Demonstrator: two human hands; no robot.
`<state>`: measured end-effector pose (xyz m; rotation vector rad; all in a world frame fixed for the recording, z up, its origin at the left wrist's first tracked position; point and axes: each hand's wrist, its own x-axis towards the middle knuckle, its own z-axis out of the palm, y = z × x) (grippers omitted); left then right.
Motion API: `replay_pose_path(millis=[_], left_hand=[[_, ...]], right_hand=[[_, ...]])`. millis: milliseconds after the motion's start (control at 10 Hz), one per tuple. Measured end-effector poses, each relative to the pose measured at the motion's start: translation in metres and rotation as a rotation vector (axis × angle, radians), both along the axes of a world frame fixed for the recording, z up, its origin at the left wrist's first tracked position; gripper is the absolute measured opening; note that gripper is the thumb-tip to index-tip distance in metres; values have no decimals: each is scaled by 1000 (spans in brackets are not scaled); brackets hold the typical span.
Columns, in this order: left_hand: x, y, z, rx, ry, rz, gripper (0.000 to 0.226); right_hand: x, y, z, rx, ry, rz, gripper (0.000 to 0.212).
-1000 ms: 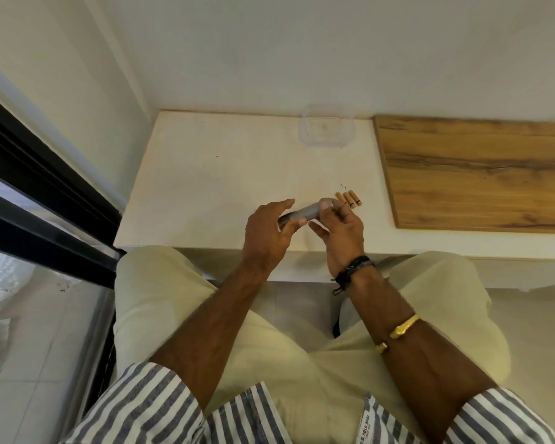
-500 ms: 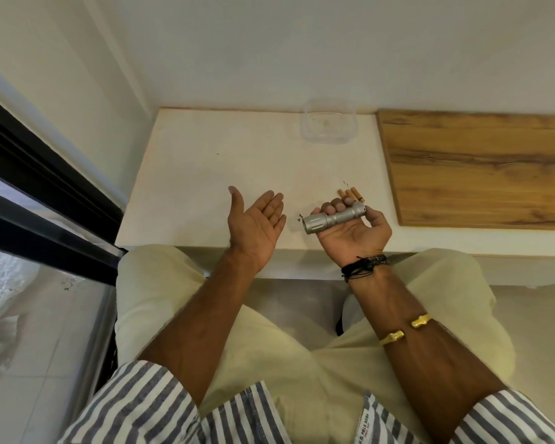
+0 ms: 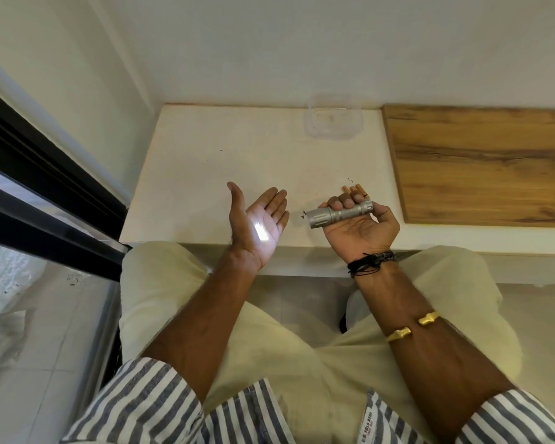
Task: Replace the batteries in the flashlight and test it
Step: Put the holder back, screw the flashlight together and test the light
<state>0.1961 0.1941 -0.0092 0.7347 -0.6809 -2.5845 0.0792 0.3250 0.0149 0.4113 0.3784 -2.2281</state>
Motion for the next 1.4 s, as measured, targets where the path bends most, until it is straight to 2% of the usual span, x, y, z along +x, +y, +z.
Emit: replay_pose_path(millis=[400, 1000, 1100, 1200, 1300, 1400], left_hand=[[0, 2, -1, -39, -33, 6, 104], [0, 4, 3, 21, 13, -44, 107], [0, 4, 3, 22, 6, -40, 107], [0, 1, 3, 19, -18, 11, 105], [0, -2, 1, -39, -70, 72, 102], [1, -3, 1, -79, -102, 106, 101]], right_hand=[[-1, 0, 1, 35, -41, -55, 15], [-1, 3, 1, -25, 57, 41, 17], [-3, 0, 4, 119, 162, 96, 6], [-3, -2, 4, 423, 411, 165, 10], [-2, -4, 2, 791, 873, 122, 14], [1, -3, 5, 909, 1162, -25, 23]])
